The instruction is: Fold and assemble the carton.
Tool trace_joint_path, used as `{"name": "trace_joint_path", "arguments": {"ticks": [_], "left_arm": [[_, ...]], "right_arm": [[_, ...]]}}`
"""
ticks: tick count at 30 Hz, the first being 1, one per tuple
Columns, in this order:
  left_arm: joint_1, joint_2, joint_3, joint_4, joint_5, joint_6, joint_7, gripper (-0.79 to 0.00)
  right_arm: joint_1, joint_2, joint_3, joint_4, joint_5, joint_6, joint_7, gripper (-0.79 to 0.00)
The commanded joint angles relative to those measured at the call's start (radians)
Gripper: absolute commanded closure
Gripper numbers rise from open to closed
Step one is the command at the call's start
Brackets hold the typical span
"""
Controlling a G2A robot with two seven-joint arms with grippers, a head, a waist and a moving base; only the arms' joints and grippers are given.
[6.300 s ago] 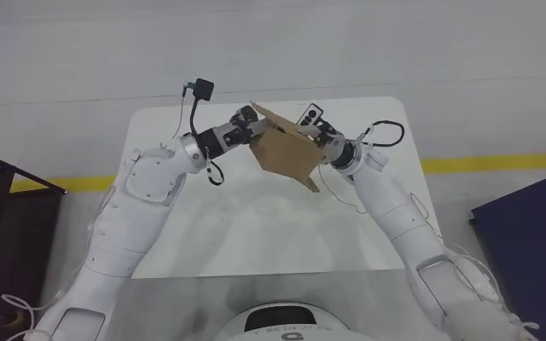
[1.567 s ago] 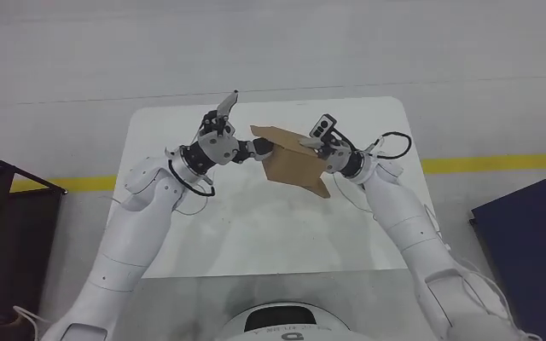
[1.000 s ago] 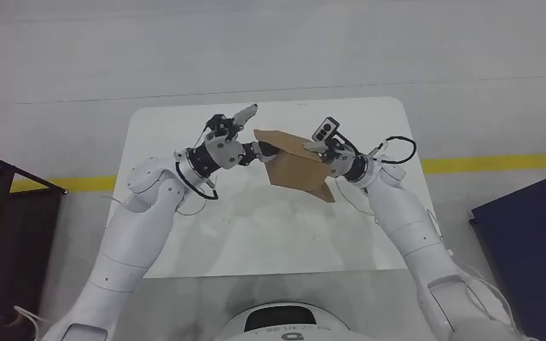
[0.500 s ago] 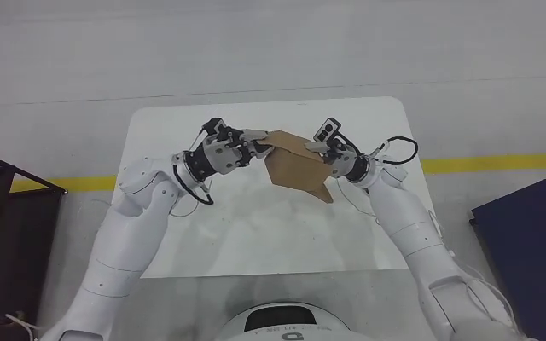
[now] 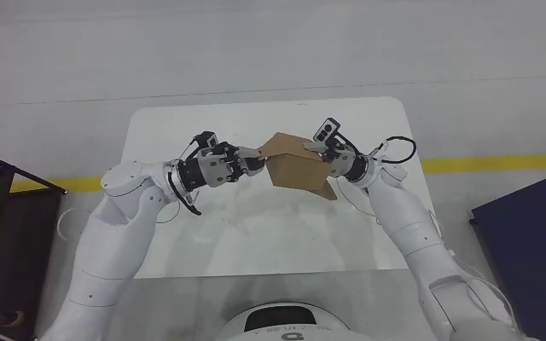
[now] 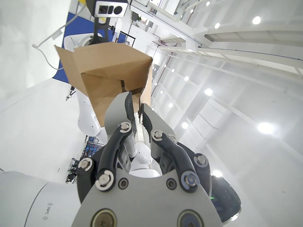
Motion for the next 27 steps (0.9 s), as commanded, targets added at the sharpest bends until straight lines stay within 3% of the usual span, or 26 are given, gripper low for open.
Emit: {"name": "trace_joint_path", "arguments": {"ticks": [1,7,19,25,27], "left_arm": [[0.003,0.003,-0.006,-0.005,0.009,0.007,-0.006,-0.135],[0.007,0.011,0.002,-0.014,0.032,0.029,-0.021,-0.240],[0.014,0.023,0.005,0.003,0.051,0.036,-0.034,-0.311],[0.016,0.025,0.016,0.015,0.046,0.028,-0.031,-0.394],[0.015,0.025,0.029,0.019,0.047,0.031,-0.030,-0.489]], "right_arm": [[0.000,0.000,-0.002,-0.001,-0.004,-0.001,-0.003,0.000],[0.000,0.001,-0.009,-0.009,-0.017,0.002,-0.011,0.000],[-0.012,0.008,-0.008,-0.032,-0.042,0.013,-0.033,0.000],[-0.014,0.012,-0.012,-0.048,-0.055,0.029,-0.027,0.000],[-0.013,0.013,-0.013,-0.051,-0.057,0.030,-0.027,0.000]]}}
